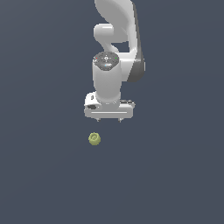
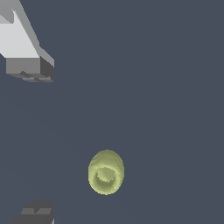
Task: Pick up the object and move it to a goal position.
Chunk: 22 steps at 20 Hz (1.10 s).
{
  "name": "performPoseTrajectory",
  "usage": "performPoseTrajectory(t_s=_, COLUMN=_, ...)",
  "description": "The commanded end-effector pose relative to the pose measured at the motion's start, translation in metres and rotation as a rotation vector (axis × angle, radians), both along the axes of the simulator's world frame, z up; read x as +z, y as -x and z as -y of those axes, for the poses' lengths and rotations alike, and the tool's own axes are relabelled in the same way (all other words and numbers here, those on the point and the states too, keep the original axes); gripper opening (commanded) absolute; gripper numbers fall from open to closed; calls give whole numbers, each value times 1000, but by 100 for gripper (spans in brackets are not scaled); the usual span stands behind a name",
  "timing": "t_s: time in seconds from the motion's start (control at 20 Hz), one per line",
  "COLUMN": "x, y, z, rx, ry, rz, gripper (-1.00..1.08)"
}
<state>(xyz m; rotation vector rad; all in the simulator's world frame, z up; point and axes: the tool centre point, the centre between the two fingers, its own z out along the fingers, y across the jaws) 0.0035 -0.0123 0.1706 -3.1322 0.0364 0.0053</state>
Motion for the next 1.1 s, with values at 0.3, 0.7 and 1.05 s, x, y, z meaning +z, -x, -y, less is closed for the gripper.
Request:
performPoseTrajectory(t_s=0.3, x=8, y=-2, z=-12, rx=20, ry=10, rz=10, gripper=100)
performPoseTrajectory(t_s=0.7, x=11, y=-2, z=-17, rx=30, ry=14, rz=13, gripper=100)
performPoseTrajectory(t_s=1.05, x=-8, y=-13, z=5, rx=-27, ry=9, rz=10, gripper=100)
